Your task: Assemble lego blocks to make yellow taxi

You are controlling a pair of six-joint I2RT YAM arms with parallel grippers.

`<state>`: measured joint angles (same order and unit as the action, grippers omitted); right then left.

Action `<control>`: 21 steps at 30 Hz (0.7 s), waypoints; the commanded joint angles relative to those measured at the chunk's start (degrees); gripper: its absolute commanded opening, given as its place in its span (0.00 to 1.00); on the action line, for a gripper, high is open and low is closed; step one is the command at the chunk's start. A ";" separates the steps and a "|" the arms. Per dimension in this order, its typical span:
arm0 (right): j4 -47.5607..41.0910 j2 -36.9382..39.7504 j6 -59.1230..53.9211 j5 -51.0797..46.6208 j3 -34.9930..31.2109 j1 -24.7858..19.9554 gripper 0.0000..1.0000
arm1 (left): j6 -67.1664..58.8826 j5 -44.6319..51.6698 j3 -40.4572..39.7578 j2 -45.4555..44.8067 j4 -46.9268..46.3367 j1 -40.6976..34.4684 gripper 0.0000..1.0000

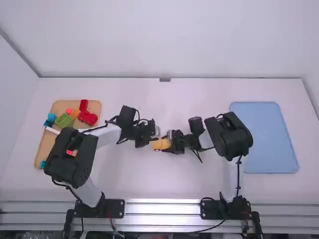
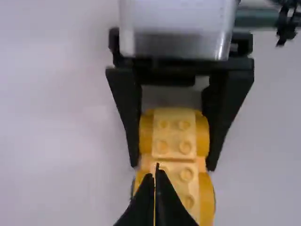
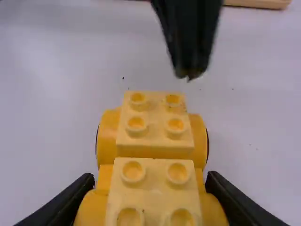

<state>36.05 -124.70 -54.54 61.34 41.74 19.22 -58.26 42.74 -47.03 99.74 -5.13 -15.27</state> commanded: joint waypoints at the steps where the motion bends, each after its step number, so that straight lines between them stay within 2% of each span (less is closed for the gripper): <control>1: -0.48 -0.59 -1.01 -2.91 -0.07 0.44 0.58 | -0.74 -2.23 -0.02 0.33 -1.57 -0.61 0.02; 13: -0.46 -0.59 -1.01 -2.91 -0.07 0.35 0.58 | -0.74 -2.23 1.55 6.47 1.03 -3.39 0.02; 21: -0.44 -0.59 -1.01 -2.91 -0.07 0.22 0.58 | 1.31 -13.49 1.55 6.54 -1.99 -4.57 0.02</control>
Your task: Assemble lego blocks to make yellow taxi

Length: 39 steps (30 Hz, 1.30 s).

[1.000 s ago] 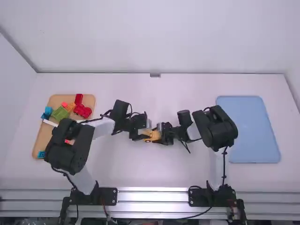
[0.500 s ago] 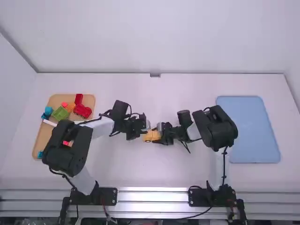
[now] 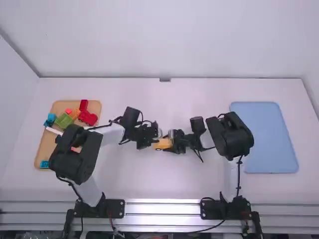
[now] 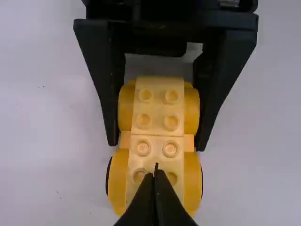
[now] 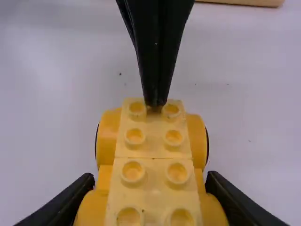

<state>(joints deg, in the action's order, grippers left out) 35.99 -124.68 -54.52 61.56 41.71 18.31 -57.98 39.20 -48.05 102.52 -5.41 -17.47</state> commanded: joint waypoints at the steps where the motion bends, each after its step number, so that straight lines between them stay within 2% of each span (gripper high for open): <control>1: -0.39 -0.61 -1.03 -3.10 -0.04 1.14 0.58 | 1.55 -10.27 2.47 3.30 -1.25 -2.29 0.02; 5: -0.24 -0.61 -1.01 -3.15 -0.04 1.25 0.64 | 1.57 -5.09 0.81 0.37 -0.79 -0.44 0.02; 8: -0.20 -0.59 -0.98 -3.15 -0.04 1.11 0.76 | 1.64 -0.68 -1.16 -3.85 -1.05 1.81 0.02; 9: -0.09 -0.59 -0.96 -3.10 -0.04 1.14 0.86 | 2.40 0.50 -1.90 -5.99 -1.16 2.91 0.13; 10: 0.07 -0.57 -0.72 -3.10 -0.04 1.14 0.92 | 4.37 0.85 -2.49 -8.15 -1.16 4.15 0.49; 11: 0.48 -0.46 -0.22 -3.10 -0.04 1.14 0.95 | 6.62 0.28 -3.04 -10.36 -1.14 5.40 0.99; 14: 2.69 1.16 6.91 -3.13 -0.07 0.15 0.99 | 13.16 -2.45 -3.80 -15.37 -1.05 8.55 0.99; 17: 1.88 4.31 11.04 -3.13 -0.15 -0.83 0.98 | 18.75 -4.50 -3.78 -18.78 -1.05 10.51 0.99; 23: -12.15 18.62 11.91 -5.57 0.20 -3.74 0.98 | 40.39 -7.80 -3.74 -25.81 -1.70 15.58 0.99; 25: -17.92 23.41 11.89 -9.22 1.09 -4.04 0.98 | 44.02 -7.85 -3.74 -26.82 -2.56 16.72 0.99; 26: -23.78 27.87 11.93 -13.16 2.67 -4.13 0.98 | 45.81 -7.69 -3.72 -27.23 -2.89 17.35 0.99; 29: -30.32 33.24 14.60 -17.03 6.38 -3.43 0.99 | 48.17 -7.69 -3.69 -27.21 0.00 17.42 0.99; 32: -31.91 35.63 19.80 -20.50 11.32 -1.29 0.99 | 57.40 -16.26 -3.76 -27.28 1.79 17.33 0.99; 33: -32.13 35.56 21.18 -21.42 13.81 -0.11 0.98 | 62.75 -22.51 -3.91 -27.56 1.64 17.59 0.99; 39: -35.21 30.95 22.97 -20.06 25.59 5.18 0.98 | 76.30 -41.42 -4.79 -34.49 -6.56 17.53 0.99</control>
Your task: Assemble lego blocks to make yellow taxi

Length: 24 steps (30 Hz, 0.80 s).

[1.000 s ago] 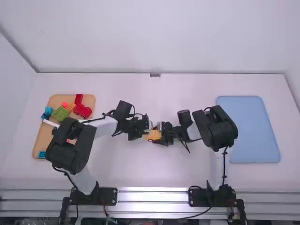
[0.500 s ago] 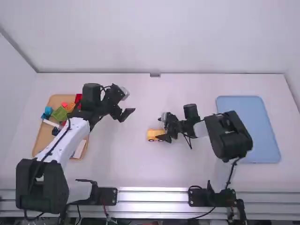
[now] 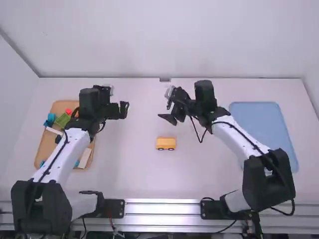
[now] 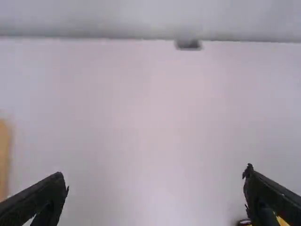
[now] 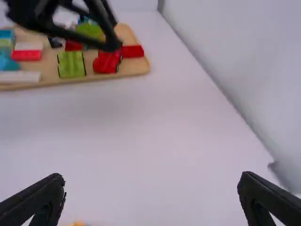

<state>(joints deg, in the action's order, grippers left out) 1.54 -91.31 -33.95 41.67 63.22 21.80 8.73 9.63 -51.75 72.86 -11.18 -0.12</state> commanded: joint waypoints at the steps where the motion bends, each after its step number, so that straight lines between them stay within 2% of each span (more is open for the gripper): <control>1: -1.53 -3.93 4.26 -0.17 6.73 2.71 0.99 | 11.43 -15.69 -1.27 -6.54 -2.40 0.52 0.99; 2: -3.15 -5.92 5.33 -0.17 10.45 4.04 0.98 | 13.53 -20.33 -1.29 -8.96 -4.33 1.11 0.99; 4: -5.16 -8.31 5.90 -0.02 14.75 5.57 0.99 | 15.17 -23.23 -1.29 -11.54 -6.27 2.34 0.99; 11: -9.94 -17.68 7.23 0.24 29.46 12.55 0.99 | 20.41 -23.63 -1.29 -20.76 -17.70 13.57 0.99; 20: -15.98 -25.11 6.95 0.48 41.03 17.73 0.99 | 22.91 -23.26 -1.29 -24.87 -21.42 24.74 0.99; 24: -17.66 -26.47 6.51 0.00 43.76 19.04 0.99 | 19.23 -16.59 -3.17 -23.47 -21.44 29.42 0.99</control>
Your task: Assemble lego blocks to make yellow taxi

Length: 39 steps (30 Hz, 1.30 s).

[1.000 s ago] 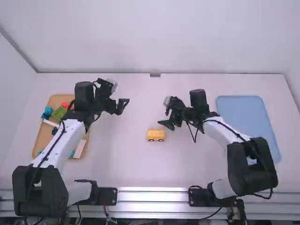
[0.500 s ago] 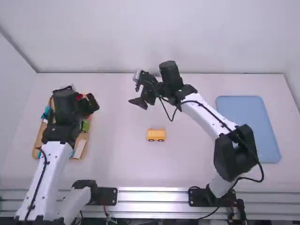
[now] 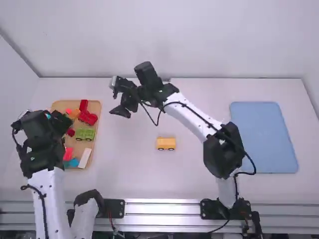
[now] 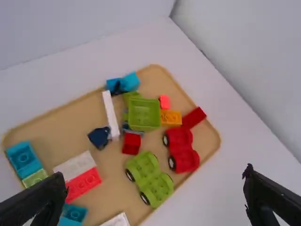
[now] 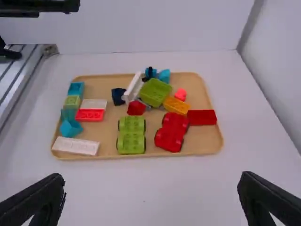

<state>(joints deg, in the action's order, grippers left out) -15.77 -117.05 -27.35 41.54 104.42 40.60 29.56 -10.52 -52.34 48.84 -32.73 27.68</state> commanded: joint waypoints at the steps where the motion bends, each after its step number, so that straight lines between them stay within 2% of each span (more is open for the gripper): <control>1: -0.28 -0.72 -0.55 0.07 2.56 0.42 0.98 | -1.57 4.13 -4.28 2.23 -0.74 3.17 0.99; 5: 0.24 -0.72 -1.07 -0.33 2.54 0.70 0.98 | -3.67 5.40 -12.17 9.90 -4.07 4.96 0.99; 6: 0.35 -0.72 -0.96 -1.25 2.54 0.70 0.98 | -7.08 8.63 -17.38 14.73 -6.03 4.42 0.99; 7: 0.35 -0.72 -0.98 -1.33 2.54 0.70 0.99 | -7.26 8.92 -17.94 15.21 -6.27 4.33 0.99; 8: 0.37 -0.72 -0.98 -1.60 2.54 0.70 0.98 | -8.66 10.36 -22.62 19.69 -8.87 3.69 1.00; 12: 0.33 -0.72 -0.96 -1.60 2.56 0.70 0.98 | -11.32 11.21 -35.21 31.74 -17.22 2.95 0.99; 13: 0.35 -0.72 -0.94 -1.57 2.56 0.68 0.98 | -12.48 11.15 -40.61 36.92 -20.83 2.97 1.00; 17: 0.37 -0.72 -0.92 -1.84 2.56 0.31 0.98 | -15.87 11.50 -49.99 46.18 -25.35 2.93 1.00; 18: 0.44 -0.70 -0.90 -3.02 2.56 0.28 0.99 | -19.06 13.27 -55.80 51.82 -27.45 2.43 0.98; 21: 1.11 -0.70 0.70 -4.90 2.56 0.28 0.98 | -24.30 16.35 -63.65 59.25 -30.56 1.88 0.95; 25: 1.79 -0.70 2.29 -5.60 2.56 0.28 0.99 | -30.51 15.21 -72.63 68.67 -34.21 0.00 0.92; 26: 1.79 -0.72 2.29 -5.60 2.56 0.28 0.98 | -31.39 15.21 -73.20 69.40 -34.38 -0.20 0.93; 29: 1.73 -0.70 3.23 -5.60 2.56 0.28 0.98 | -40.94 14.93 -76.41 75.45 -35.41 -2.36 0.81; 31: 1.57 -0.72 3.39 -5.64 2.56 0.28 0.98 | -44.30 12.70 -76.43 77.35 -35.65 -3.45 0.79; 32: 1.49 -0.72 3.37 -5.62 2.56 0.28 0.98 | -47.63 9.92 -76.13 78.75 -35.58 -4.37 0.75; 33: 1.38 -0.72 3.41 -5.62 2.56 0.28 0.98 | -50.69 7.52 -75.54 79.76 -35.06 -5.22 0.78; 34: 1.25 -0.72 3.58 -5.68 2.56 0.26 0.98 | -54.10 4.90 -74.84 80.78 -34.14 -6.08 0.96; 35: 1.18 -0.72 3.58 -5.64 2.56 0.20 0.98 | -56.39 3.78 -74.44 81.31 -33.64 -6.49 0.99; 37: 0.94 -0.72 3.54 -5.62 2.56 -0.20 0.98 | -64.26 0.46 -72.59 82.36 -31.45 -7.65 1.00; 39: 0.74 -0.72 3.56 -5.64 2.56 -0.22 0.98 | -67.04 -2.64 -70.99 82.38 -29.94 -8.17 0.99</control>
<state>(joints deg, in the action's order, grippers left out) -14.76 -117.21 -24.32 35.77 105.03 40.86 -26.70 -6.76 -124.68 130.85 -62.57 20.10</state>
